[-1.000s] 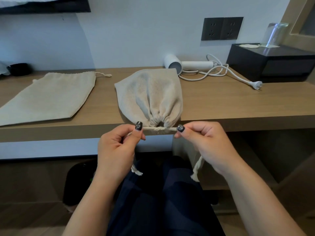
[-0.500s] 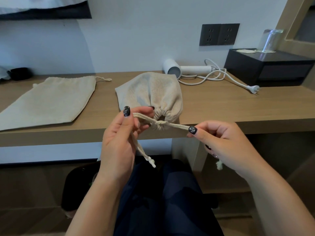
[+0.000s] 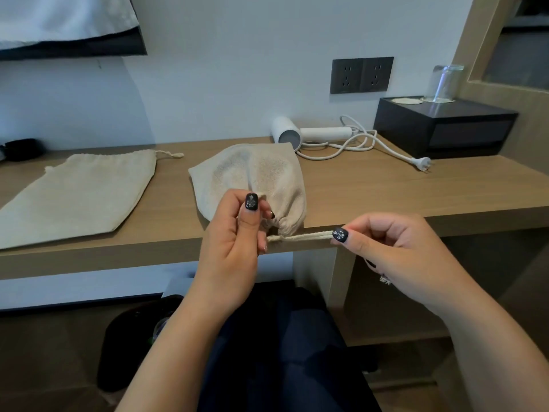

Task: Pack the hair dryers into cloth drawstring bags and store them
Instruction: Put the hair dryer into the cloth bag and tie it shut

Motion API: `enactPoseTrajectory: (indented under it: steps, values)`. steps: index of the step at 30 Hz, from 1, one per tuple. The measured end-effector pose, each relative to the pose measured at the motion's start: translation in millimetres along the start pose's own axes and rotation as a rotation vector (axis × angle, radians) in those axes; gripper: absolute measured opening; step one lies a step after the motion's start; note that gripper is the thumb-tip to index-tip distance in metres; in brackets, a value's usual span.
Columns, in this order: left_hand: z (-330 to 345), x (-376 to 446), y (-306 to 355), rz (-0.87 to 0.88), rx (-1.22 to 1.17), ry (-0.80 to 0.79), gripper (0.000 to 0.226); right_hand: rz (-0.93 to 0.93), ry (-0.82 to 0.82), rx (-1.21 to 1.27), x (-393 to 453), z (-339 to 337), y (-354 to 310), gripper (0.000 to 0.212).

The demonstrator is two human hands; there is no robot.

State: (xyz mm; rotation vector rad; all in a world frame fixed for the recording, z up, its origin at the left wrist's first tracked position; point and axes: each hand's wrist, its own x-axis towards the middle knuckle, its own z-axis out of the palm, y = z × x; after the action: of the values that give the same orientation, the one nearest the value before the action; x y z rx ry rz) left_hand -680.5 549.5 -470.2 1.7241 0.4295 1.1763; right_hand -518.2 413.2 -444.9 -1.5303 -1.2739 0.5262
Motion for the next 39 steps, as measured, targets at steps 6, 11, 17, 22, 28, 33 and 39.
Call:
enactPoseTrajectory:
  steps: [6,11,17,22,28,33,39]
  values:
    - [-1.8,-3.7,-7.9,0.011,0.144,-0.055,0.023,-0.006,-0.006,-0.013,-1.3,-3.3,-2.9,0.020]
    - [1.1,-5.6,-1.4,0.178,0.468,-0.115,0.023,-0.036,-0.055,0.028,0.4,-3.2,-14.8,0.019]
    - [1.6,-13.6,3.7,0.303,0.717,-0.256,0.024,-0.070,-0.158,0.274,22.0,-2.7,-49.0,0.032]
    - [5.4,-11.7,-0.2,0.205,0.542,-0.186,0.030,0.028,-0.290,0.369,56.5,15.6,-68.9,0.028]
    - [1.1,-11.0,6.9,-0.356,-0.220,0.123,0.032,0.113,-0.141,0.746,98.4,35.3,-50.1,0.034]
    - [-6.6,-11.2,6.0,-0.384,-0.382,0.133,0.032,-0.206,-0.191,0.083,76.6,30.5,-26.2,0.015]
    - [-3.8,-13.9,3.6,-0.315,-0.251,0.054,0.037,-0.594,-0.268,-0.410,65.9,28.3,-20.3,0.013]
